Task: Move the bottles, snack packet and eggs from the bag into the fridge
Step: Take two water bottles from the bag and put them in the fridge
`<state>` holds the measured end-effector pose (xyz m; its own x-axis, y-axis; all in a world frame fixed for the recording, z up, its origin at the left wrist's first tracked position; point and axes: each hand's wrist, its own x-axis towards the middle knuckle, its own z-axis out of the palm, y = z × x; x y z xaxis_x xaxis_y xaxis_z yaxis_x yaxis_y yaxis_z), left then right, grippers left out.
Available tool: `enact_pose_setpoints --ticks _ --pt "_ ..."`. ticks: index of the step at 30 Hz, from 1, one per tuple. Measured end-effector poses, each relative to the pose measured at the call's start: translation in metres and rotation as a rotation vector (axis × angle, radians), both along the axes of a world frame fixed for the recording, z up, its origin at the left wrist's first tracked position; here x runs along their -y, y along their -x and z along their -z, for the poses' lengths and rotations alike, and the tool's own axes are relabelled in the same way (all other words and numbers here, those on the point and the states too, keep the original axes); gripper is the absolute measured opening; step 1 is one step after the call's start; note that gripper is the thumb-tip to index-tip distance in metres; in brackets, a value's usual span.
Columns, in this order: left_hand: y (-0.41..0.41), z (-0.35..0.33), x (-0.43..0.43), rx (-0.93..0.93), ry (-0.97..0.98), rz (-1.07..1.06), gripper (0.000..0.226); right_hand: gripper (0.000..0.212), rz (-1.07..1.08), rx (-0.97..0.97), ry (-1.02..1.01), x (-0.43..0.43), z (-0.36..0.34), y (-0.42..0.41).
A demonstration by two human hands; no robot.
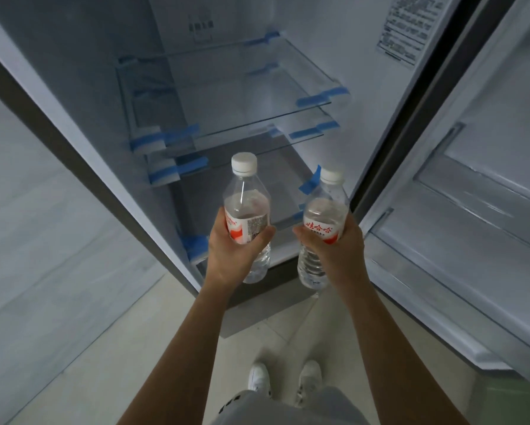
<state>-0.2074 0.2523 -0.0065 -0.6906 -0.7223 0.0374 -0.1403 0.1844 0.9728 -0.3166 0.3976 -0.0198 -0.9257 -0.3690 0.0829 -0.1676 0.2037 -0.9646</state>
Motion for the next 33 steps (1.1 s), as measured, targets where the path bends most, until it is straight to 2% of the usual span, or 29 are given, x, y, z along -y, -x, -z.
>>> enact_pose_setpoints --ticks 5,11,17,24,29,33 --pt "0.012 -0.002 0.005 -0.012 0.020 -0.063 0.044 0.073 -0.045 0.029 0.015 0.011 0.002 0.023" --pt "0.027 -0.014 -0.002 -0.037 0.015 -0.115 0.052 0.061 -0.126 0.058 0.050 0.020 -0.009 0.045" --pt "0.034 -0.049 0.000 -0.157 0.049 -0.124 0.052 0.060 -0.168 0.039 0.112 0.033 -0.037 0.063" --pt "0.029 -0.110 0.023 -0.300 0.157 -0.118 0.054 0.060 -0.223 -0.027 0.250 0.060 -0.097 0.072" --pt "0.036 -0.154 0.053 -0.390 0.197 -0.097 0.053 0.046 -0.294 -0.083 0.351 0.089 -0.147 0.081" --pt "0.053 -0.170 0.084 -0.401 0.216 -0.107 0.058 0.046 -0.349 -0.152 0.390 0.122 -0.178 0.095"
